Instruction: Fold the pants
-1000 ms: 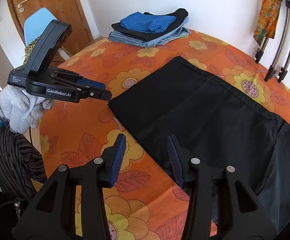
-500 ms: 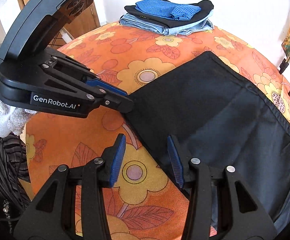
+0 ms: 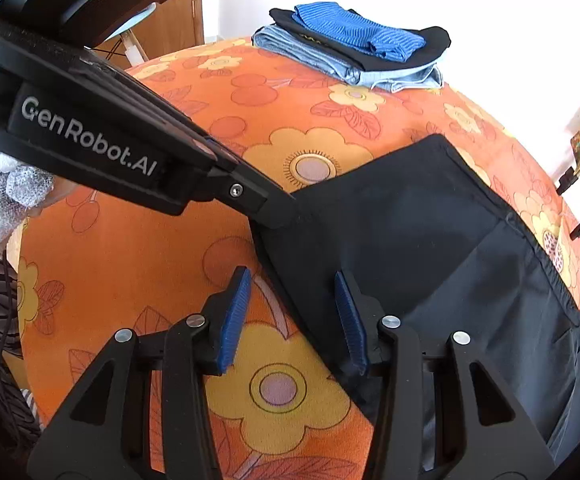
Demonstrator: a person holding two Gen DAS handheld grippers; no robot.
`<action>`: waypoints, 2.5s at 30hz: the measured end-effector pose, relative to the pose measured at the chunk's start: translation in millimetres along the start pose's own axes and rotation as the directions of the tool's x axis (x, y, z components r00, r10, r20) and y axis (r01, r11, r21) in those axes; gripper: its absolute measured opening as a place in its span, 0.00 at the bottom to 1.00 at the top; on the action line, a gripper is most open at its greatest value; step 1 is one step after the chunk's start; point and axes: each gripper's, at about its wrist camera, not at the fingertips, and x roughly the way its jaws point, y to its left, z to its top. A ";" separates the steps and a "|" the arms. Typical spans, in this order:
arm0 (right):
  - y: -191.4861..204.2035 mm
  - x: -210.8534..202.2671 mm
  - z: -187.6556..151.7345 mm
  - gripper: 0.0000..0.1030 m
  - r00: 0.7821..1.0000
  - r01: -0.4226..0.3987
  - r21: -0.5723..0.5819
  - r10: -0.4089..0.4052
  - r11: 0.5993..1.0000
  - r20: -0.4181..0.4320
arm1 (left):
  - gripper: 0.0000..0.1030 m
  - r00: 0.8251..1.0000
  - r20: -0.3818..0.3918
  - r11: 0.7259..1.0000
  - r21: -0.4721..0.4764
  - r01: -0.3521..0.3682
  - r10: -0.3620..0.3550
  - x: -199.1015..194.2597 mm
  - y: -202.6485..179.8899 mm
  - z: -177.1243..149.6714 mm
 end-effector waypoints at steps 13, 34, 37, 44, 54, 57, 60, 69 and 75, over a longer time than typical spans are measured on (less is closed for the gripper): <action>-33.0 3.8 1.6 0.08 0.995 -0.098 0.198 0.094 0.975 0.031 | 0.43 1.000 0.009 0.996 -0.091 0.002 -0.001 -11.3 16.5 3.2; -27.8 -21.9 -12.4 0.40 0.991 -0.094 0.192 0.074 0.977 0.110 | 0.12 0.993 -0.002 0.970 -0.213 0.114 -0.117 14.1 16.0 20.4; -21.7 -19.7 -10.1 0.40 0.993 -0.073 0.166 0.056 0.983 0.104 | 0.11 0.992 0.010 0.969 -0.210 0.128 -0.129 10.7 12.2 23.0; -15.9 -8.1 -8.4 0.27 0.996 0.030 0.164 -0.043 0.986 0.079 | 0.10 0.989 0.021 0.966 -0.209 0.149 -0.148 8.2 6.3 29.3; -28.8 -19.5 -11.3 0.04 0.995 -0.013 0.237 -0.010 0.971 0.096 | 0.52 0.993 0.020 0.966 -0.229 0.119 -0.118 15.5 11.6 51.8; -33.8 -30.0 -10.9 0.03 0.993 -0.021 0.255 -0.010 0.967 0.121 | 0.52 0.990 0.025 0.955 -0.264 0.139 -0.138 23.3 16.3 65.2; -33.6 -41.7 -11.3 0.03 0.990 -0.008 0.244 -0.027 0.970 0.137 | 0.52 0.989 0.014 0.947 -0.286 0.147 -0.149 35.4 18.5 78.9; -40.7 -65.5 -16.0 0.03 0.981 0.003 0.269 -0.055 0.963 0.184 | 0.52 0.994 0.003 0.951 -0.291 0.106 -0.110 35.2 28.3 89.3; -40.9 -76.6 -16.4 0.03 0.976 -0.006 0.281 -0.055 0.960 0.210 | 0.52 0.991 0.012 0.926 -0.356 0.129 -0.134 44.8 39.0 98.5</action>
